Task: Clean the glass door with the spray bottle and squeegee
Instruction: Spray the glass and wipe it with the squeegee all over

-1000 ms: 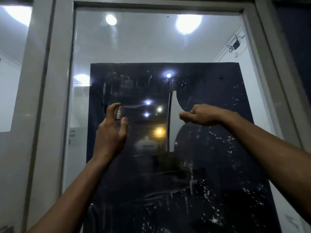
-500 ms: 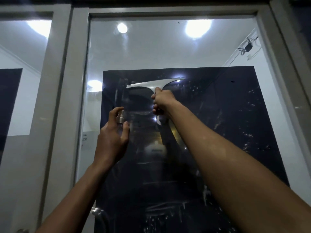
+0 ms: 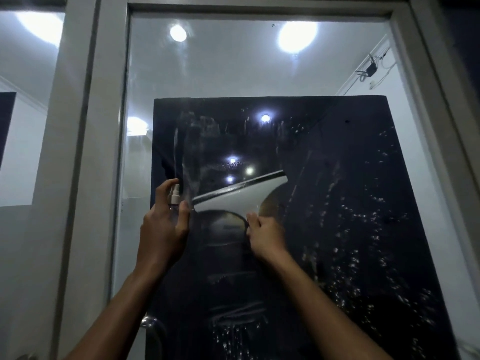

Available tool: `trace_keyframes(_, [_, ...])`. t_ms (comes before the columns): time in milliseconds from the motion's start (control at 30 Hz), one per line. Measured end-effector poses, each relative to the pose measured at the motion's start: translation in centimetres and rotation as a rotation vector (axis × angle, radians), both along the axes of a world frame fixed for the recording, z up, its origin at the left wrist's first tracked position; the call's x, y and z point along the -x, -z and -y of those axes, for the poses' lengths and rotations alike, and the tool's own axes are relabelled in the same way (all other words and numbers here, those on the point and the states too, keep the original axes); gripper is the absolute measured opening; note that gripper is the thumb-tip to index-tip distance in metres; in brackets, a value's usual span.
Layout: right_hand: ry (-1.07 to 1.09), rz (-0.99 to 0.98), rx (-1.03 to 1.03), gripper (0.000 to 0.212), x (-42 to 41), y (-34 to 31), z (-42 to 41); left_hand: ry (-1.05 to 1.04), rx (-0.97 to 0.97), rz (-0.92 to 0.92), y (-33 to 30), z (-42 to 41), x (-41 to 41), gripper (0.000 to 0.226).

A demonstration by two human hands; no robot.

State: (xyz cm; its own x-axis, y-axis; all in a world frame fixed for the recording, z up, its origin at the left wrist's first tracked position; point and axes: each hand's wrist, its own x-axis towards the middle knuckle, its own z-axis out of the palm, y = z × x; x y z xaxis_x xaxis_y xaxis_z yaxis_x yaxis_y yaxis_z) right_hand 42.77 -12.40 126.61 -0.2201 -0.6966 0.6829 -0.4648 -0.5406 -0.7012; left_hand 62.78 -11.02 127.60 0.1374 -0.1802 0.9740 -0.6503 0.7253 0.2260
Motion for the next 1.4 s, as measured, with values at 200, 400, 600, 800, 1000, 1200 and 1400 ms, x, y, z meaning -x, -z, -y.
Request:
trace_keyframes(200, [0.066,-0.077,0.091,0.052,1.1,1.5,-1.6,-0.016,0.013,0.007,0.5,-0.7,-0.8,0.043])
trace_keyframes(400, [0.096,-0.466,0.242,0.06,-0.5,-5.0,-2.0,-0.037,0.026,0.015,-0.7,-1.1,-1.8,0.044])
trace_keyframes(600, [0.229,-1.082,0.106,0.065,-3.8,-10.8,-0.7,-0.057,0.052,0.013,-0.7,-0.8,-2.2,0.045])
trace_keyframes(800, [0.243,-1.088,-0.164,0.064,1.4,-11.5,-0.8,-0.024,0.037,0.012,0.2,0.2,-2.5,0.044])
trace_keyframes(1000, [0.194,-0.857,-0.391,0.062,10.1,-11.2,-2.0,-0.013,0.038,0.026,-0.1,0.4,-1.6,0.044])
trace_keyframes(1200, [0.496,-0.94,-0.249,0.06,13.9,-11.5,-5.5,0.006,0.045,0.045,-1.0,-0.4,-0.6,0.044])
trace_keyframes(1400, [-0.048,-0.286,0.034,0.046,7.6,-12.0,-6.9,0.017,0.037,0.042,-1.8,-1.4,-0.3,0.043])
